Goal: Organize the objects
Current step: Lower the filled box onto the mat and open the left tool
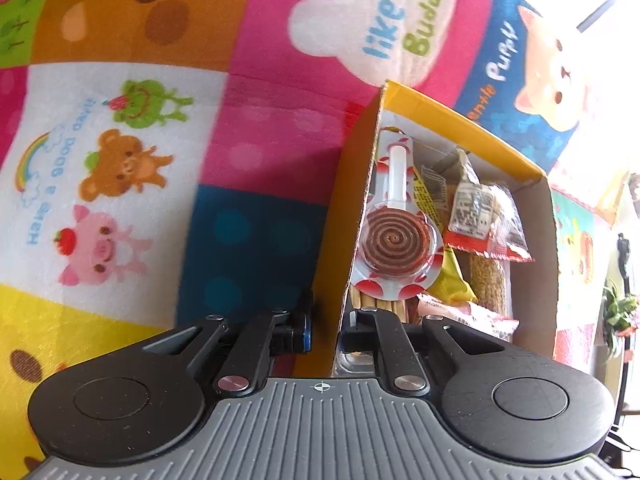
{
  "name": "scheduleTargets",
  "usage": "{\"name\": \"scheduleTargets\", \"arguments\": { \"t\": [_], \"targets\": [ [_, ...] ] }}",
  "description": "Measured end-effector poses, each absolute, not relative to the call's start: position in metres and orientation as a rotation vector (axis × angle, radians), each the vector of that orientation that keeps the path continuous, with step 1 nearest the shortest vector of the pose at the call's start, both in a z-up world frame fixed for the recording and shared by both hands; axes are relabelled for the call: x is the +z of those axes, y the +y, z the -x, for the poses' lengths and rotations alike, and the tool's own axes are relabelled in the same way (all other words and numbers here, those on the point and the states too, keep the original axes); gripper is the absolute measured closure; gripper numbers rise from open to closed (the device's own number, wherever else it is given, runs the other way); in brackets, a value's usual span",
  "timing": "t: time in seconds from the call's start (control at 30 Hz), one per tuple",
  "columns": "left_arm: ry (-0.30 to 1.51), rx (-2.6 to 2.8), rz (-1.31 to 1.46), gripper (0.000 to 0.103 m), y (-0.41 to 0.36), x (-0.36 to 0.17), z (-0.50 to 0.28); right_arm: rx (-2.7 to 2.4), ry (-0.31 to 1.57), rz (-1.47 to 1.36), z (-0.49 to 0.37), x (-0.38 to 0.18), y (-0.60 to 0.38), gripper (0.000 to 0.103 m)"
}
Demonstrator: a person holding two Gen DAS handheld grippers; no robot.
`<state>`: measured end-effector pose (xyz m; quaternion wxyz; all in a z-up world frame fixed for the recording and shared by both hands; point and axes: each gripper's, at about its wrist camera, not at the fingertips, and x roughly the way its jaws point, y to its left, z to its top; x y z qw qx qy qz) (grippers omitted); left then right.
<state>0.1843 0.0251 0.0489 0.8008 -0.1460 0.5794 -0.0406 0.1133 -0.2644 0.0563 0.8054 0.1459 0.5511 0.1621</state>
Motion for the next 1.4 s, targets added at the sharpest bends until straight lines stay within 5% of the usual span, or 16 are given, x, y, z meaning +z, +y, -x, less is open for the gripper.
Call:
{"name": "scheduleTargets", "arguments": {
  "t": [0.43,0.87,1.17,1.4],
  "targets": [
    [1.090,-0.107,0.161,0.092,0.052,0.053,-0.228,0.426,1.031,-0.233,-0.169,0.062,-0.210,0.063],
    [0.997,-0.173,0.068,0.087,0.053,0.050,-0.203,0.321,0.940,-0.162,-0.122,0.062,-0.208,0.056],
    [0.709,-0.197,-0.004,0.082,0.065,0.082,-0.071,0.191,0.902,-0.186,-0.036,0.055,-0.197,0.039],
    [0.788,-0.040,0.019,0.082,0.039,0.021,0.015,0.149,0.925,-0.103,0.002,0.022,-0.184,0.030]
  ]
}}
